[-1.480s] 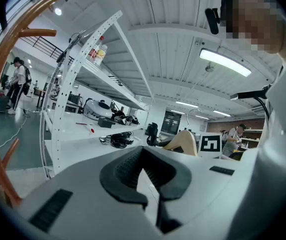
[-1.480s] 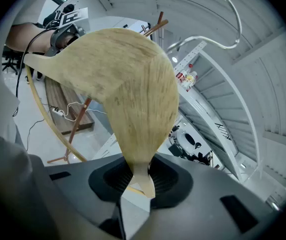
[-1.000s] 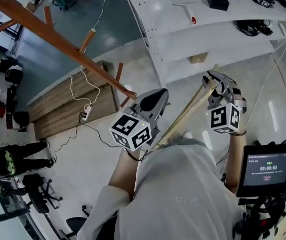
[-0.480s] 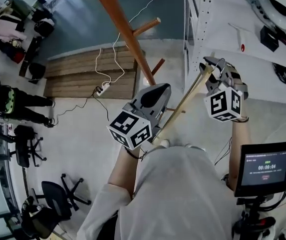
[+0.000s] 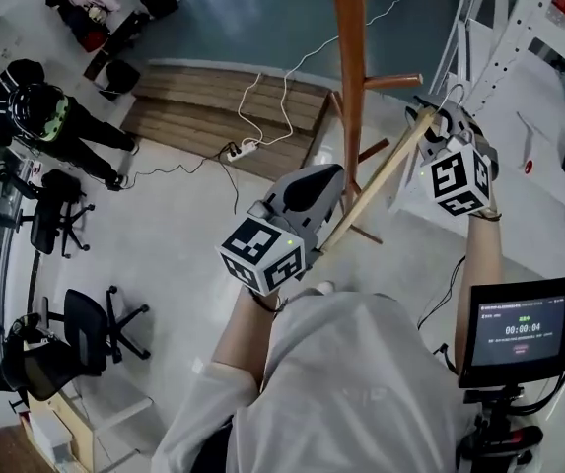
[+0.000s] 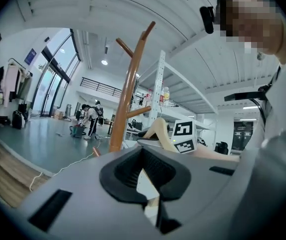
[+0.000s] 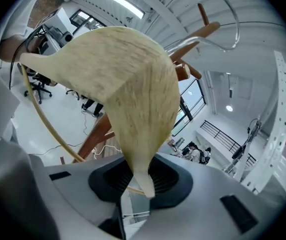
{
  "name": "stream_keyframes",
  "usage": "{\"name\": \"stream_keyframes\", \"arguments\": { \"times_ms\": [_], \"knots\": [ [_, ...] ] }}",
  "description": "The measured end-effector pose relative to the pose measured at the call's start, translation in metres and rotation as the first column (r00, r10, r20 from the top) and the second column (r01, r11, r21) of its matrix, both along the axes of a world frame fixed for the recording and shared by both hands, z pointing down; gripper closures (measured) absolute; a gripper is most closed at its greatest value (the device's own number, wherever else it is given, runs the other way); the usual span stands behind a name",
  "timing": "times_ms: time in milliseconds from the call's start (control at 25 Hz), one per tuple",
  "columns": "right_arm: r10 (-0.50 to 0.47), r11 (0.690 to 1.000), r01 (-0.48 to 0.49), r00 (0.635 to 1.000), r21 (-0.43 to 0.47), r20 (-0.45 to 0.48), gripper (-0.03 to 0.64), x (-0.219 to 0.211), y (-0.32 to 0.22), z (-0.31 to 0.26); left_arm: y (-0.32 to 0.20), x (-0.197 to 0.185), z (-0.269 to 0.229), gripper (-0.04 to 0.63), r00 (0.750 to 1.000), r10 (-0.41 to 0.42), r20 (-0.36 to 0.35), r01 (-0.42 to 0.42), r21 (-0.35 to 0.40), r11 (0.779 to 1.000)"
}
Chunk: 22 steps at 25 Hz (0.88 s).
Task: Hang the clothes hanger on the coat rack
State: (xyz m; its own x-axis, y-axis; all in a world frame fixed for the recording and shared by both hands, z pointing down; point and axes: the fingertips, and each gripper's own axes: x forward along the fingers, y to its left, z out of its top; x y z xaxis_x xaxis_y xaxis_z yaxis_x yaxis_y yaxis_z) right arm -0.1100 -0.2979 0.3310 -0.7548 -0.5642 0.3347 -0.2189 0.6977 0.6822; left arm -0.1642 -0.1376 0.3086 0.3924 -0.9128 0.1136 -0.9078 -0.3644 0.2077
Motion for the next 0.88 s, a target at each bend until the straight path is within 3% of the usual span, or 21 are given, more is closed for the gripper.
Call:
{"name": "stream_keyframes", "arguments": {
  "times_ms": [320,880],
  "knots": [
    [-0.075,0.995,0.073,0.997,-0.068,-0.025,0.52,-0.047,-0.01,0.017,0.005,-0.032,0.007,0.594,0.997,-0.077,-0.002,0.077,-0.027,0.997],
    [-0.13,0.987,0.122,0.988,-0.1,-0.082,0.52,-0.066,0.012,0.042,0.021,-0.039,0.022,0.594,0.993,-0.11,-0.03,0.108,-0.052,0.993]
  ]
}}
